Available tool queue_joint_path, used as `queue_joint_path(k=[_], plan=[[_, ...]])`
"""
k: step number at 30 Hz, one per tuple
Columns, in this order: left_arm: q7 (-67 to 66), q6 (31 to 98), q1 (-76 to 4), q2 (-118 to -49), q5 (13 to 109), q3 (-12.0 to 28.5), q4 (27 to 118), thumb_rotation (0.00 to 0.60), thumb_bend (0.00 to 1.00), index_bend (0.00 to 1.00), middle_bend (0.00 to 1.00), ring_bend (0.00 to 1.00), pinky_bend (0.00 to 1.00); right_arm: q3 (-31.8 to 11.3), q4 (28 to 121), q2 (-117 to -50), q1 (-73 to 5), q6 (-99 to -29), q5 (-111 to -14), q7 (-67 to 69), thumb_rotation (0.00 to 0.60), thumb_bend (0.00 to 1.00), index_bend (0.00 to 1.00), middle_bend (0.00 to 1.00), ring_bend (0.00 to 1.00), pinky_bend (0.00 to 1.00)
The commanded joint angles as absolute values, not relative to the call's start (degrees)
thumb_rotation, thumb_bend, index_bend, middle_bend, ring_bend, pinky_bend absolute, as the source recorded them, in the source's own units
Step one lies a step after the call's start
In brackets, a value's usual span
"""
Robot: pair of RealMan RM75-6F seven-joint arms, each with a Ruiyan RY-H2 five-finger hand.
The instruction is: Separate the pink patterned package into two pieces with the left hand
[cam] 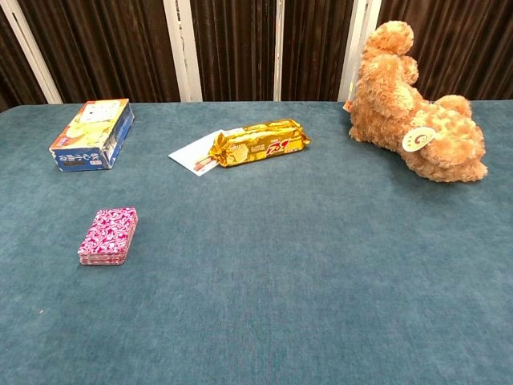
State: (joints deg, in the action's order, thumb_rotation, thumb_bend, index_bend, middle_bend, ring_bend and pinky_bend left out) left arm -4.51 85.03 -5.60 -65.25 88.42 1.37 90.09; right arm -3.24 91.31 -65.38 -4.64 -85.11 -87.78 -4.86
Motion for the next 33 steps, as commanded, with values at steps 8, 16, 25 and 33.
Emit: queue_joint_path(k=[8, 16, 25, 33], plan=[[-5.3, 83.4, -6.0, -63.8, 86.4, 1.0, 92.4, 0.600, 0.05, 0.00, 0.00, 0.00, 0.00, -2.6, 92.9, -64.6, -4.8, -83.9, -86.9, -5.6, 0.600, 0.36, 0.00, 0.00, 0.00, 0.05], [-9.2, 79.5, -7.8, -63.2, 84.4, 1.4, 95.2, 0.600, 0.05, 0.00, 0.00, 0.00, 0.00, -2.5, 93.3, -64.5, -5.1, -83.2, -87.0, -5.4, 0.600, 0.36, 0.00, 0.00, 0.00, 0.05], [-23.3, 70.2, -14.5, -66.1, 77.5, 4.4, 103.0, 0.600, 0.07, 0.02, 0.00, 0.00, 0.02, -2.3, 93.7, -64.0, -5.4, -82.2, -86.9, -3.6, 0.600, 0.36, 0.00, 0.00, 0.00, 0.05], [-42.7, 63.6, -23.0, -74.3, 61.6, 7.7, 107.5, 0.600, 0.11, 0.05, 0.00, 0.00, 0.02, -2.1, 94.1, -63.8, -5.8, -81.5, -87.2, -3.0, 0.600, 0.36, 0.00, 0.00, 0.00, 0.05]])
